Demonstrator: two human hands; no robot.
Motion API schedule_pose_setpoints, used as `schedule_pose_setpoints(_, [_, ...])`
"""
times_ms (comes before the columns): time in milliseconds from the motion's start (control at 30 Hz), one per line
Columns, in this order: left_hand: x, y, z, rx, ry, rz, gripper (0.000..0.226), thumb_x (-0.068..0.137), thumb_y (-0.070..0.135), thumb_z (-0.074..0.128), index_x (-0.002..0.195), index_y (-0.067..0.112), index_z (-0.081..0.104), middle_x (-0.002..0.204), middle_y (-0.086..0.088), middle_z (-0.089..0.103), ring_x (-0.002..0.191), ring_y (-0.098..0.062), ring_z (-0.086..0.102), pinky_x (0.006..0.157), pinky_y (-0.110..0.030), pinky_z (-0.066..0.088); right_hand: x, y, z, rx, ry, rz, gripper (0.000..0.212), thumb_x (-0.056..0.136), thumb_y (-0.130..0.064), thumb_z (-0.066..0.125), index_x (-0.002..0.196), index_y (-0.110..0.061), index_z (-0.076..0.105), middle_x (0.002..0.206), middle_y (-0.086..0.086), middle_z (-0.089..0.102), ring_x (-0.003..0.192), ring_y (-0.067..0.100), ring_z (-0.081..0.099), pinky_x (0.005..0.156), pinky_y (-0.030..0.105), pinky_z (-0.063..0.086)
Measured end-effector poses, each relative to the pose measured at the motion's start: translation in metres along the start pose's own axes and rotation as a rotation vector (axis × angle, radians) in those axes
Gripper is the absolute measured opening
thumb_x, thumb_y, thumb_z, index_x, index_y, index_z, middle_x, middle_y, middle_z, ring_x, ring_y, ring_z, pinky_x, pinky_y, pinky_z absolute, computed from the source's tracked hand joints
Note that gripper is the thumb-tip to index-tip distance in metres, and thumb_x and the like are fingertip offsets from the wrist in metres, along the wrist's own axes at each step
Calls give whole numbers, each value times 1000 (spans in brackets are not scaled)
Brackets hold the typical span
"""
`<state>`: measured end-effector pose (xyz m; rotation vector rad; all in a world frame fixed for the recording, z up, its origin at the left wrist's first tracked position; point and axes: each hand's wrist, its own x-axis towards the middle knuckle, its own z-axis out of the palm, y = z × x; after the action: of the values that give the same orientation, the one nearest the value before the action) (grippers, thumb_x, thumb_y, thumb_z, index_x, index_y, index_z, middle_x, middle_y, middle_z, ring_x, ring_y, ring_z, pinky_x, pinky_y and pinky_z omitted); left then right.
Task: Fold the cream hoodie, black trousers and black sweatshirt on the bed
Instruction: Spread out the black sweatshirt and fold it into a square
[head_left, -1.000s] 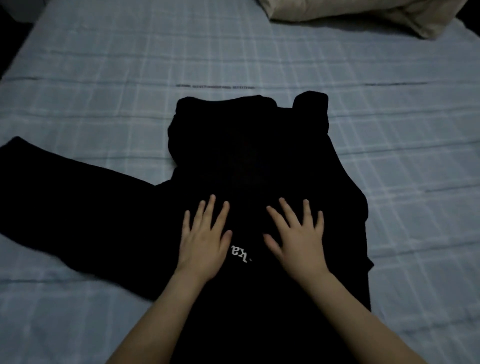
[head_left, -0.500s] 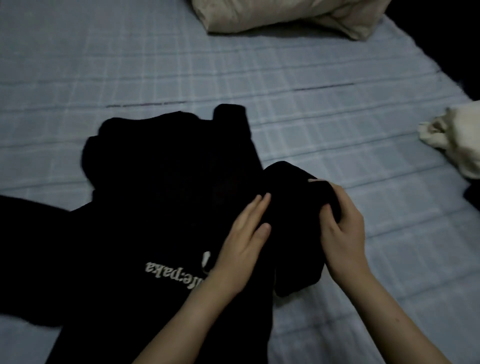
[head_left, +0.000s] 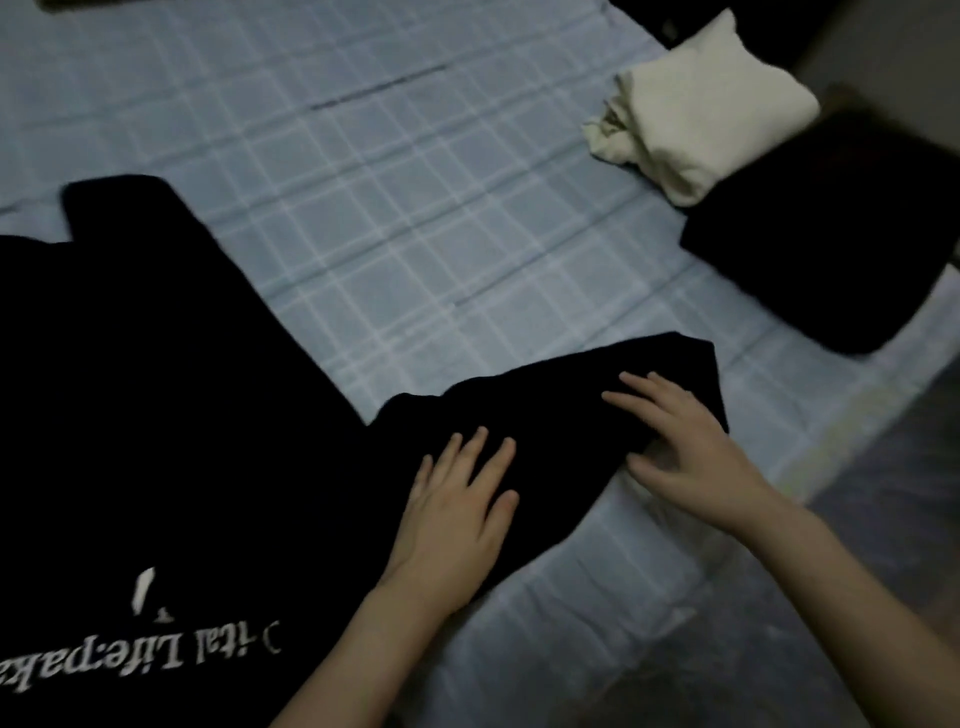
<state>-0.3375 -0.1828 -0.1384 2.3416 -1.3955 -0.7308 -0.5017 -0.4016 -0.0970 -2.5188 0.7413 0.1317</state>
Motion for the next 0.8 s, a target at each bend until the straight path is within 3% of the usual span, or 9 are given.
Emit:
schedule_pose_setpoints(100, [17,1,-10,68,101,91,53,102,44,35,153,36,23,163,4,15,151,-18,7,121,-35,0,-9,16,9,155,344,163,50,92,-31,64,140,-28,52,154,-4,40,145,22,29,118,40,24])
schedule_pose_setpoints(167, [35,2,-14,145,98,139,54,101,45,35,153,37,23,163,3,13,151,-20,5,121,-40,1,-2,21,12,143,475,306,48,95,-33,60,142,-24,51,153,2,41,142,27,32,118,40,25])
schedule_pose_setpoints(267, [62,-3,-9,280,54,191,55,99,53,22,152,41,22,164,3,12,151,-22,4,122,-46,1,21,23,12,41,368,363,60,93,-55,51,149,-36,38,159,-3,31,148,33,19,121,49,17])
schedule_pose_setpoints(400, [77,-13,8,332,19,209,58,96,55,19,152,40,25,163,-2,15,151,-25,5,121,-47,1,52,27,21,-111,173,243,66,88,-70,43,149,-49,27,161,-11,26,150,39,4,120,56,1])
schedule_pose_setpoints(467, [77,-16,17,366,51,222,56,99,51,23,152,36,28,162,-3,20,151,-28,11,121,-49,6,57,31,29,-63,162,216,62,92,-59,51,149,-46,32,159,-13,30,150,39,0,120,54,-1])
schedule_pose_setpoints(533, [76,-17,22,383,87,238,53,100,45,27,151,31,34,159,-1,29,149,-30,19,119,-52,14,56,32,38,97,261,222,49,97,-38,58,145,-34,47,154,-10,40,151,34,3,122,49,0])
schedule_pose_setpoints(667, [74,-10,19,363,126,256,51,100,36,28,147,22,41,154,4,38,145,-32,27,116,-56,23,49,21,40,404,444,189,32,93,7,56,120,-4,70,134,10,61,144,25,32,122,24,14])
schedule_pose_setpoints(700, [73,-7,17,351,140,259,51,100,35,28,147,21,42,153,4,39,145,-32,29,116,-56,24,47,21,34,411,457,155,31,91,12,54,116,1,70,130,15,63,139,28,41,121,24,19])
schedule_pose_setpoints(800, [75,12,10,331,186,332,50,100,31,30,149,20,39,154,5,37,144,-29,30,115,-57,22,42,38,2,269,550,-3,32,85,20,54,110,8,70,119,23,66,123,39,57,113,45,34])
